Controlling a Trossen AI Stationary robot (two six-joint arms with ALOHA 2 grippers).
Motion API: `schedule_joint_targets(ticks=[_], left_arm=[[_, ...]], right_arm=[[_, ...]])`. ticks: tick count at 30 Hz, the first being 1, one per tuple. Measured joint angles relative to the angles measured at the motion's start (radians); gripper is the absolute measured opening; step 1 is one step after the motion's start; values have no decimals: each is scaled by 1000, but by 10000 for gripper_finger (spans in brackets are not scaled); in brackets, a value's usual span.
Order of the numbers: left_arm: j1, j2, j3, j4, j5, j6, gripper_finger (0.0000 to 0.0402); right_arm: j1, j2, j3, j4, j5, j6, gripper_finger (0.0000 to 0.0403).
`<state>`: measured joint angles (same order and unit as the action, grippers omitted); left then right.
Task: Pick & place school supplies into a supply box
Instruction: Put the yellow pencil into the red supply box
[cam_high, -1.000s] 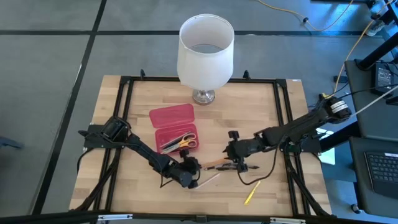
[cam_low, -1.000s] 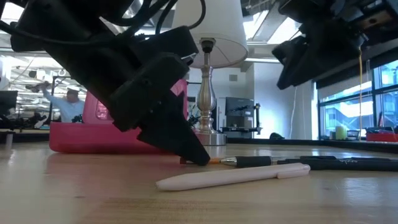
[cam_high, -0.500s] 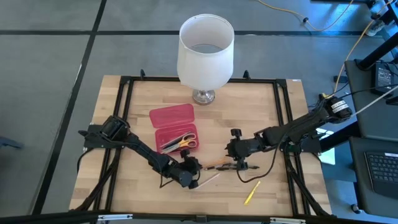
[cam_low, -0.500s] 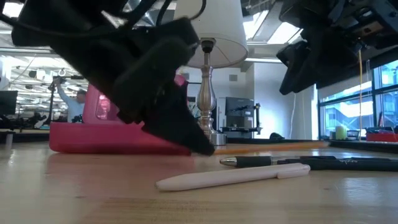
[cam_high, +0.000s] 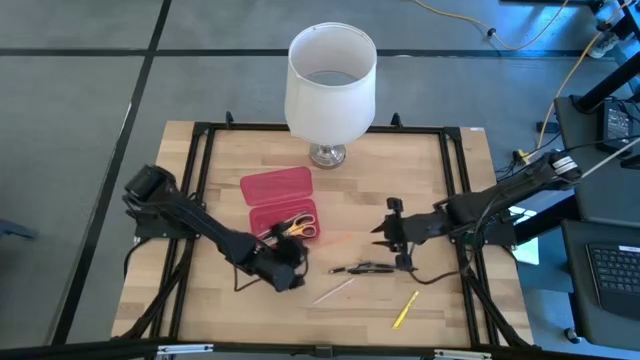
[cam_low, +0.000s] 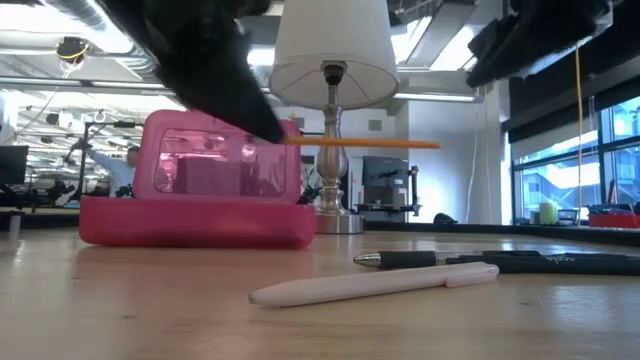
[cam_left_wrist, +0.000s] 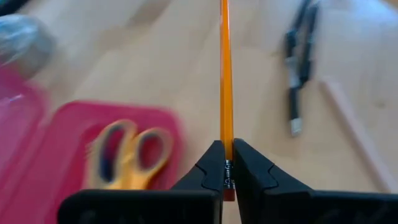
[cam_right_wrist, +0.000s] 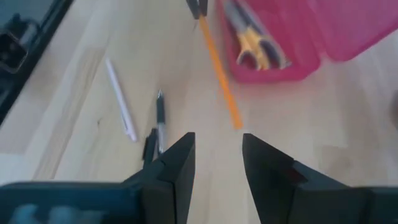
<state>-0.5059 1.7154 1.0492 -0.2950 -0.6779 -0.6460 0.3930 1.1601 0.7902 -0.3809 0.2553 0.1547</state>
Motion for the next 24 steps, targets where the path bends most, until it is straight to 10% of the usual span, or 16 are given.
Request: schedule_joint_targets(ticks=[10,24], left_arm=[[-46,-78,0,-399,-113,-311,8],[-125,-78,-155,-480,-109,-681,9]], right_arm=[[5,-44,-29,8,35,34,136],[4,-42,-232,282,84,102,136]])
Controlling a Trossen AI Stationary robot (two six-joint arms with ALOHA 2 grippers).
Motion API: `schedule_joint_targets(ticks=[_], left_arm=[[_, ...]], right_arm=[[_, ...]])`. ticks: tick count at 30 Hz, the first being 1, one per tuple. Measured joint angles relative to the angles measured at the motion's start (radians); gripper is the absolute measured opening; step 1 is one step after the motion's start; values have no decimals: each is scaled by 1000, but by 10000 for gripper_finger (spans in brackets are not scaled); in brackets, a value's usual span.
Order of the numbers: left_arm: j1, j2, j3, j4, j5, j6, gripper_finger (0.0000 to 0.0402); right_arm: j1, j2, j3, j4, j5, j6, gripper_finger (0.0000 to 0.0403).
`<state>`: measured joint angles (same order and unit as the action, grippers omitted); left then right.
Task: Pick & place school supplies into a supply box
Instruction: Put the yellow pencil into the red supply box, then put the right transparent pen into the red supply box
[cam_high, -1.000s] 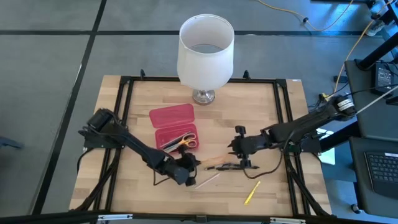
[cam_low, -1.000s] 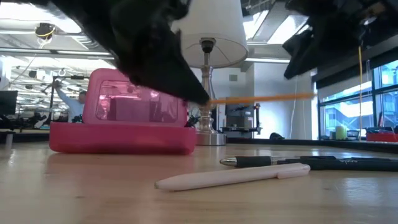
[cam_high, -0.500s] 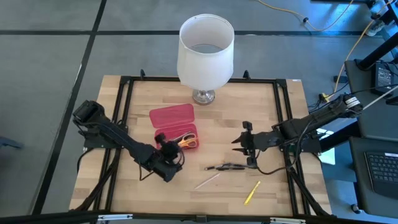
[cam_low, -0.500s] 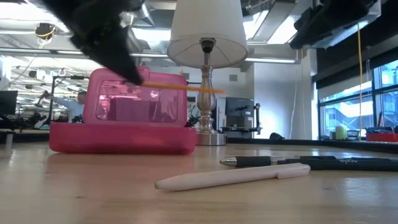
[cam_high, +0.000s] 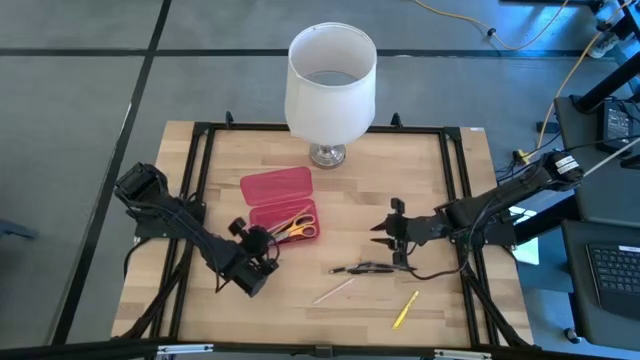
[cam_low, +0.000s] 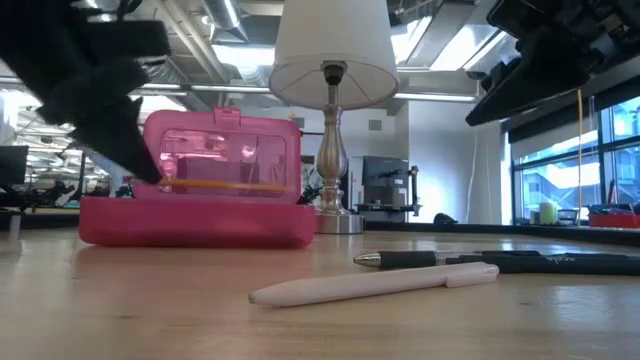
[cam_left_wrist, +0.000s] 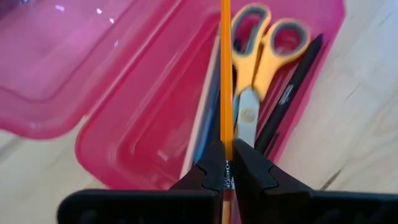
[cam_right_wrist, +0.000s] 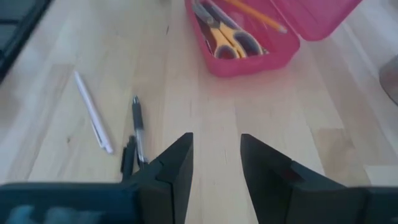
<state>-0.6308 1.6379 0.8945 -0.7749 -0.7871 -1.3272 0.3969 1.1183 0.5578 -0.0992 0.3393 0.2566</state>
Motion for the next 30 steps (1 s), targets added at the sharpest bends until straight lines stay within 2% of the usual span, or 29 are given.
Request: schedule_joint_targets(ticks=[4,10,21,27,30], left_arm=[[-3,0,-29,5,45,-17,10],[-3,0,-64,20,53,-25,12],[-3,0,-68,20,79,-21,45],[-3,-10,-67,18,26,24,59],[-2,-29,-60,16,-9,69,61]], right_arm=[[0,0,-16,55,0,-2,136],[0,0,-16,86,0,-2,136],[0,0,-16,89,-1,0,136],[0,0,-16,90,-1,-26,136],[0,0,-15,90,-37,-28,133]])
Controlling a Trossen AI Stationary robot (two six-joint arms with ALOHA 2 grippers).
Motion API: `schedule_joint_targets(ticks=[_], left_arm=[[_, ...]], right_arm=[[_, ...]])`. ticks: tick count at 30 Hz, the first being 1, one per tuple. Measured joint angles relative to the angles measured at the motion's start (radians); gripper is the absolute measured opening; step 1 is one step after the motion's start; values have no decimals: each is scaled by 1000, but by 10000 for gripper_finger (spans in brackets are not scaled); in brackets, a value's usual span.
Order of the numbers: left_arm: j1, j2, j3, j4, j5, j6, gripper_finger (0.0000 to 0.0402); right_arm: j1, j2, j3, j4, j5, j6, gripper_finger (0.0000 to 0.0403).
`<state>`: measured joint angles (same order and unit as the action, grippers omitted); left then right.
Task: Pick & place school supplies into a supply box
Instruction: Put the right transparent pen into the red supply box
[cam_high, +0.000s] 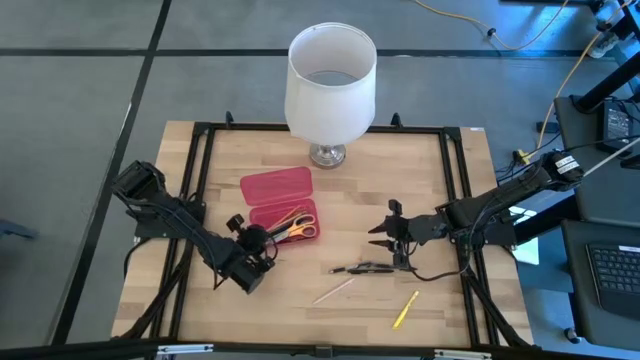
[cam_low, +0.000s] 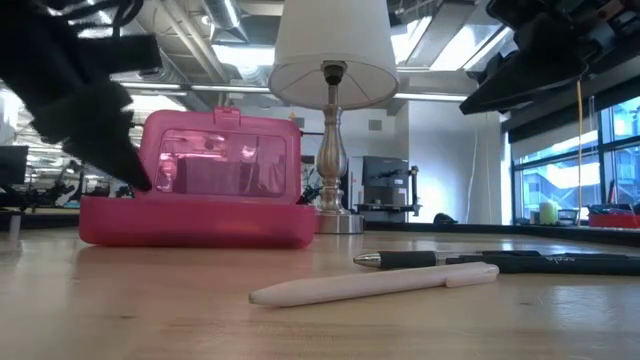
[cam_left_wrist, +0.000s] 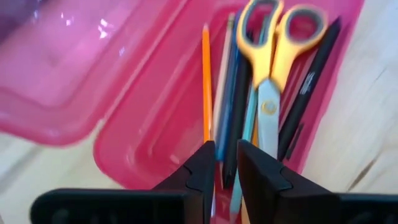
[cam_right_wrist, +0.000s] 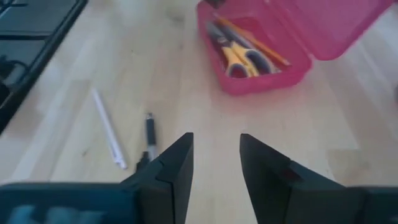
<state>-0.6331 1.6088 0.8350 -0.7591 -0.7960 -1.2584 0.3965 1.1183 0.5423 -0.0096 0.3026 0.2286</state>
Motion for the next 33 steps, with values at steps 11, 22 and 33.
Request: schedule_joint_targets(ticks=[11,22,33], left_arm=[[2,-31,45,12,-142,155,52],[47,-31,45,95,-242,262,55],[104,-31,45,129,-237,295,51]], right_arm=[[35,0,121,-257,-61,82,130],[117,58,143,-353,-117,266,130],[145,278,143,-352,-166,320,130]])
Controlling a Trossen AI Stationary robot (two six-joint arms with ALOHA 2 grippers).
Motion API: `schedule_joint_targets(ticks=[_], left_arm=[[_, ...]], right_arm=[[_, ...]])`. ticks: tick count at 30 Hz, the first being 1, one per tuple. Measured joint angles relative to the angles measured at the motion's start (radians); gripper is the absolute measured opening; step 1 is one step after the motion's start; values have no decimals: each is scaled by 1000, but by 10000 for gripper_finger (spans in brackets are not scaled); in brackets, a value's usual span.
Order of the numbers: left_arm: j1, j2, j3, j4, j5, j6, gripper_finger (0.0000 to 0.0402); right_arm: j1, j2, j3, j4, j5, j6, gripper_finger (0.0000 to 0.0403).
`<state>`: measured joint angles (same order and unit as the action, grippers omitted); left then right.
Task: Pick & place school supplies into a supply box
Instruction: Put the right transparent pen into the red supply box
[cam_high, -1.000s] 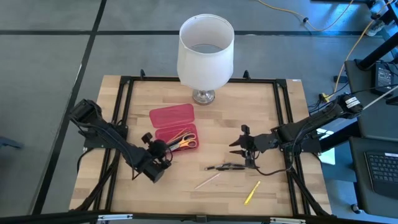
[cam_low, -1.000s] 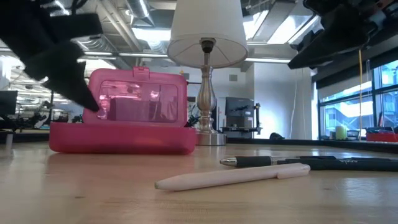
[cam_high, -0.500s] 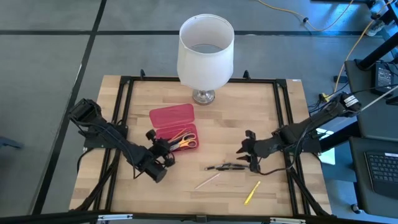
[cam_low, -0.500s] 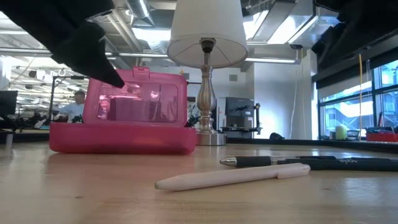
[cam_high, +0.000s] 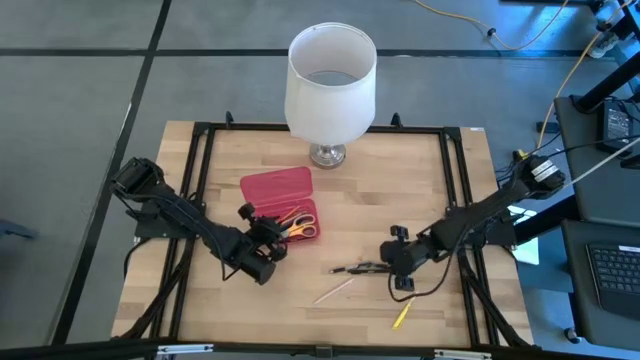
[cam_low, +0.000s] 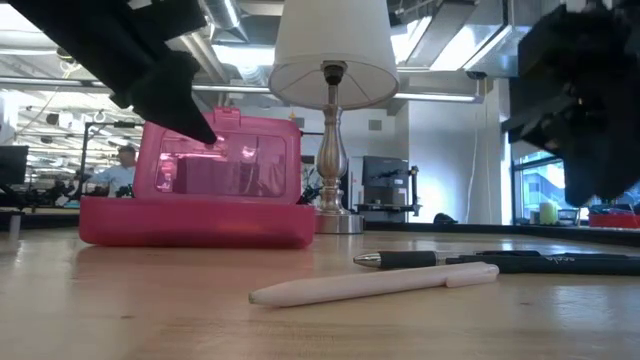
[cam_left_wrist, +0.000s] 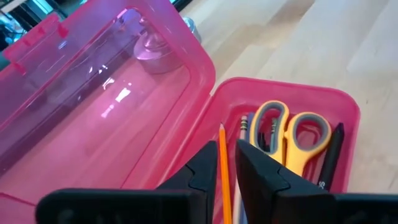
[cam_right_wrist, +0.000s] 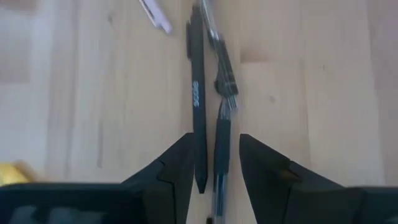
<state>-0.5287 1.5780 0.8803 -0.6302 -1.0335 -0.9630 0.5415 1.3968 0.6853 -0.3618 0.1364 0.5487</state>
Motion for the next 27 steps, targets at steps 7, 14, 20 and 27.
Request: schedule_joint_targets(ticks=[7,14,20,27], left_arm=[[18,0,0,9,2,0,52],[21,0,0,10,5,0,48],[21,0,0,10,5,-1,52],[21,0,0,10,6,-1,46]], right_arm=[[0,65,0,2,0,-8,130],[0,117,-1,3,1,-13,130],[0,186,3,7,15,-41,130],[1,216,7,0,34,-35,112]])
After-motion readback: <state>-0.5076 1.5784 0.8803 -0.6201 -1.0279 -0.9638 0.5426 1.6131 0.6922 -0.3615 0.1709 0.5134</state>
